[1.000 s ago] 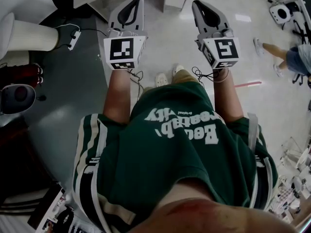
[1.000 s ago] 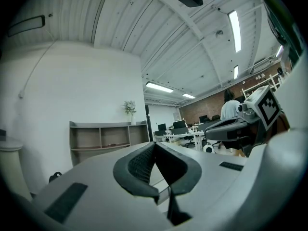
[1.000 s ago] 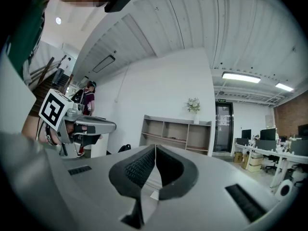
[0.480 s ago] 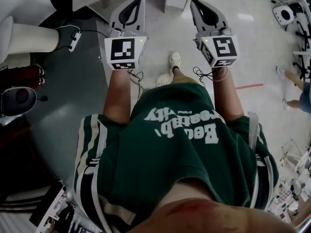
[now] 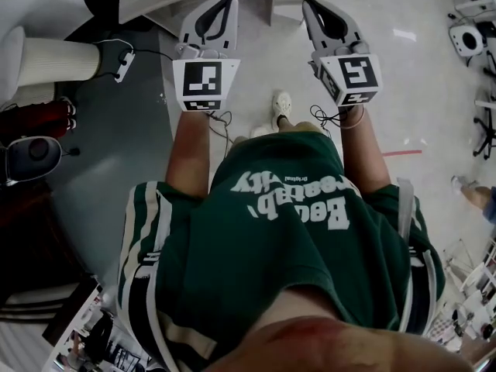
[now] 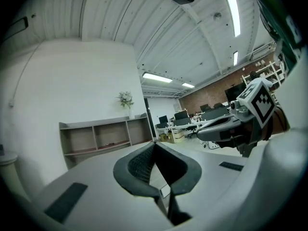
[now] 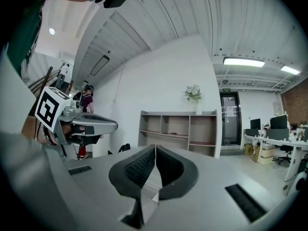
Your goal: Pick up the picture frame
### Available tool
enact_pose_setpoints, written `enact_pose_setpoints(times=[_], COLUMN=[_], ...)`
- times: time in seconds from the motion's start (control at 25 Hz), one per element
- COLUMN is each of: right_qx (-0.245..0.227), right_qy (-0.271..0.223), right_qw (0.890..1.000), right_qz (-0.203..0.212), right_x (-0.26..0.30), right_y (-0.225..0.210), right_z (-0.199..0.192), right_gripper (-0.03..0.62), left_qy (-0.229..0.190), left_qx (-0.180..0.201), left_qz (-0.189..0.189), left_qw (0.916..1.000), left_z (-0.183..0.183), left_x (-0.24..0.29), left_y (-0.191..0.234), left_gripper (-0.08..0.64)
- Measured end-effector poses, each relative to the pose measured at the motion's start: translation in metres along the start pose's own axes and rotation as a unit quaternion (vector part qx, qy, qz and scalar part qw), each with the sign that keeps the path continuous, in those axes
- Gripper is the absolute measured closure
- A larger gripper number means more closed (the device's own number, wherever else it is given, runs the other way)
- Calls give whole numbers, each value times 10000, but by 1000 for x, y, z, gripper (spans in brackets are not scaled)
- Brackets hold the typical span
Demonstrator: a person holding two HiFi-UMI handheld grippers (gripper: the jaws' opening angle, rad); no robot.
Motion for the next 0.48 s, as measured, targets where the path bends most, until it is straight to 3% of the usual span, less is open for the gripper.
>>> enact_pose_setpoints(times=[0.48], right_qx=[66], right_qy=[-40], right_qw=[9994], right_qz=[331], right_x=[92], right_y=[-84], right_z=[-19], right_gripper=[558], left_qy=[97], left_qx=[115], left_qz=[279], left_qw=[9995], left_z=[-19], left_x=[105], left_y=[29], left_gripper=[541])
Point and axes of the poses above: the fingertips, and each gripper's own axes: x forward along the fingers, y to its left, z out of its top, the point moved 6 cm from there along -x, backward along the fingers, and after that the axes turned 6 degrees about -y, right-handed, at the moved point
